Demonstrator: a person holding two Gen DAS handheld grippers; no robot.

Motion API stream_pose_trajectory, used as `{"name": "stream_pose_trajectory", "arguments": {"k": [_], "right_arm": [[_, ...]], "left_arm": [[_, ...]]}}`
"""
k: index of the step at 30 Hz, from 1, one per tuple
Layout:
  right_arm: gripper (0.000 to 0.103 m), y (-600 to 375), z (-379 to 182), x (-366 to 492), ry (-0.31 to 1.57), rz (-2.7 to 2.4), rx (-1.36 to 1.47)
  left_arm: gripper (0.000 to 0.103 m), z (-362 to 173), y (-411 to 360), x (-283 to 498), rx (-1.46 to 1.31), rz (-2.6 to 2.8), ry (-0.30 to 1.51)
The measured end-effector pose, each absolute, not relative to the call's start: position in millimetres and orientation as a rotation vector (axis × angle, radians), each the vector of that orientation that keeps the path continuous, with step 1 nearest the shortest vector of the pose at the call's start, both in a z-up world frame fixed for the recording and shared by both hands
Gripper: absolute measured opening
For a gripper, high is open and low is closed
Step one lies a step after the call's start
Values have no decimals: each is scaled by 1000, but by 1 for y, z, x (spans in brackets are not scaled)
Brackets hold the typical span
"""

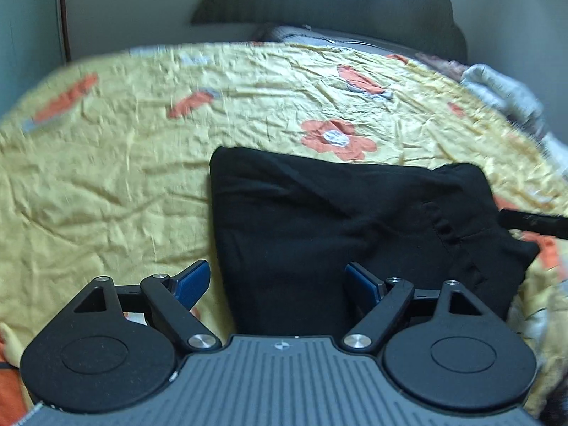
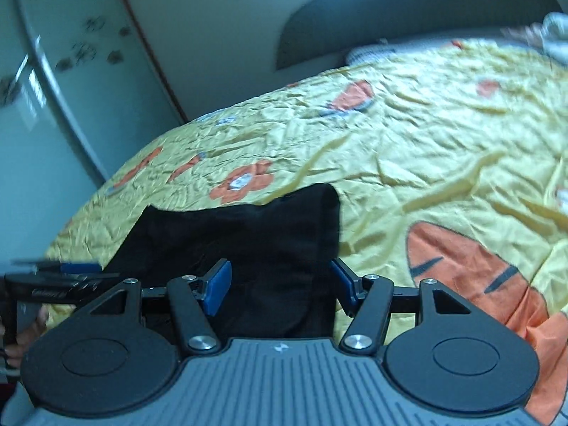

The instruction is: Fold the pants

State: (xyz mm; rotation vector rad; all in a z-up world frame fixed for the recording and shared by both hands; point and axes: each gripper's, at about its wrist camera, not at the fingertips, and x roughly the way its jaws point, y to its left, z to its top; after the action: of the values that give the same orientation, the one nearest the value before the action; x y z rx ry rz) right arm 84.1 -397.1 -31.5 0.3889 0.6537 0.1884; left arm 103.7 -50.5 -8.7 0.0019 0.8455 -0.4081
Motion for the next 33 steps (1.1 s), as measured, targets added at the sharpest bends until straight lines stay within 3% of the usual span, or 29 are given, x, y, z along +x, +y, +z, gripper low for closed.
{"name": "stream_pose_trajectory", "arguments": {"k": [4,14,18,22,24,25,26,27,28,31,33], "right_arm": [[67,-415,-46,95,721,256,473],[69,-431,-60,113,786,469,604],[82,-424,-60,128,802,564,623],[84,-420,-67,146,792,618,695],[82,-420,-68,151,783,618,725],[75,-418,-68,153,782,606,718],[67,-414,-68,153,793,583,690],[48,-411,-68,153,806,559,666],[39,-411,-69,152,810,537,661],[36,-409,-70,147,791,501,664],[35,-403,-67,142,776,478,638]], "left_arm": [[85,-16,-20,122,-143,-463,928],[88,-27,-4,143,-367,-683,1024],[93,-32,-14,144,-393,-735,1007],[92,-38,-20,151,-461,-746,996],[86,-38,-20,154,-498,-725,993],[78,-38,-21,155,-505,-710,996],[66,-38,-22,156,-496,-691,1001],[59,-37,-23,156,-473,-670,1002],[47,-37,-24,156,-445,-652,998],[31,-36,-23,154,-403,-620,985],[26,-35,-22,150,-396,-602,968]]}}
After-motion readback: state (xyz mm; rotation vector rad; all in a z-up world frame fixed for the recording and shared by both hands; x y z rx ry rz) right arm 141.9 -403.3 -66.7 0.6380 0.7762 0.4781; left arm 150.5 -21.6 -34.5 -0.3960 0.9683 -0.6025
